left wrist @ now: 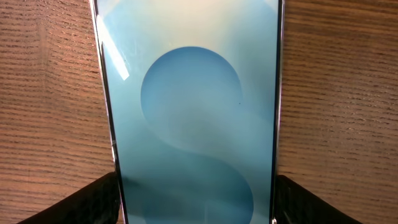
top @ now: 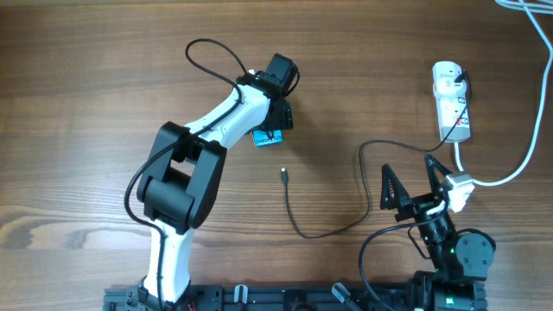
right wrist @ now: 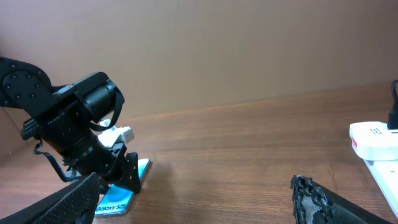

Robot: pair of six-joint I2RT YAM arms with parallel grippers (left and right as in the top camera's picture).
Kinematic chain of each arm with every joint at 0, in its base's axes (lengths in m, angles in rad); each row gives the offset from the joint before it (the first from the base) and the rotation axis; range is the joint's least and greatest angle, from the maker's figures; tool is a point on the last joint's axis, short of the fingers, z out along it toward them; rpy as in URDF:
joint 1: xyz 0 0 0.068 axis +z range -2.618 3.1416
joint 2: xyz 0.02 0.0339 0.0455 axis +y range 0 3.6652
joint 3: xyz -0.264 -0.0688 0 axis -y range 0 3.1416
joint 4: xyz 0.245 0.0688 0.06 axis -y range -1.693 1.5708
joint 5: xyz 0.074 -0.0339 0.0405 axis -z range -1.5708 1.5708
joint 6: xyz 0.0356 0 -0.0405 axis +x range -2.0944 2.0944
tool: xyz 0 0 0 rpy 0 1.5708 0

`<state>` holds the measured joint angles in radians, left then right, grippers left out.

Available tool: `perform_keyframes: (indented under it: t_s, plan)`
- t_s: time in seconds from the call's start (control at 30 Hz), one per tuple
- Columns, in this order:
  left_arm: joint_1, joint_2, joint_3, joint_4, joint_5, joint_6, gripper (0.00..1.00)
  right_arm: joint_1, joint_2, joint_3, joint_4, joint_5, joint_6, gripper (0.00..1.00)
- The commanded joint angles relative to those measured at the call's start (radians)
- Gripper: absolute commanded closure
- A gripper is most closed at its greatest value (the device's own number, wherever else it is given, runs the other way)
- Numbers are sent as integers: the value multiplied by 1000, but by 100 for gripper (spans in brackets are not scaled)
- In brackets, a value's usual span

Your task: Plug charger to phone and switch on socket

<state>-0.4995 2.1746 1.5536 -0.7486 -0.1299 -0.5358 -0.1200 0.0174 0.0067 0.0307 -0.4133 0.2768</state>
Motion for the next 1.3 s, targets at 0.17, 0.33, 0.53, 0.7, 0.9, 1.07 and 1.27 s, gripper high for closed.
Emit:
perform_keyframes:
  t_s: [0.17,0.33,0.53,0.7,0.9,1.07,1.27]
  plan:
    - [-3,87,-35,-13,32,4,23,4,-14,-2,2,10,12,0]
    - [-3,87,-35,-13,32,4,27,4,-14,-2,2,10,13,0]
    - [-3,87,-35,-13,32,4,30,4,-14,-2,3,10,13,1]
    - [-3,87,-35,-13,32,4,31,4,-14,-2,2,10,12,0]
    - [-3,87,-35,-13,32,4,33,4,-14,-2,2,10,13,0]
    - [-3,87,-35,-13,32,4,34,4,-14,-2,2,10,13,0]
    - [-3,87,-35,-13,32,4,37,4,-14,-2,2,10,13,1]
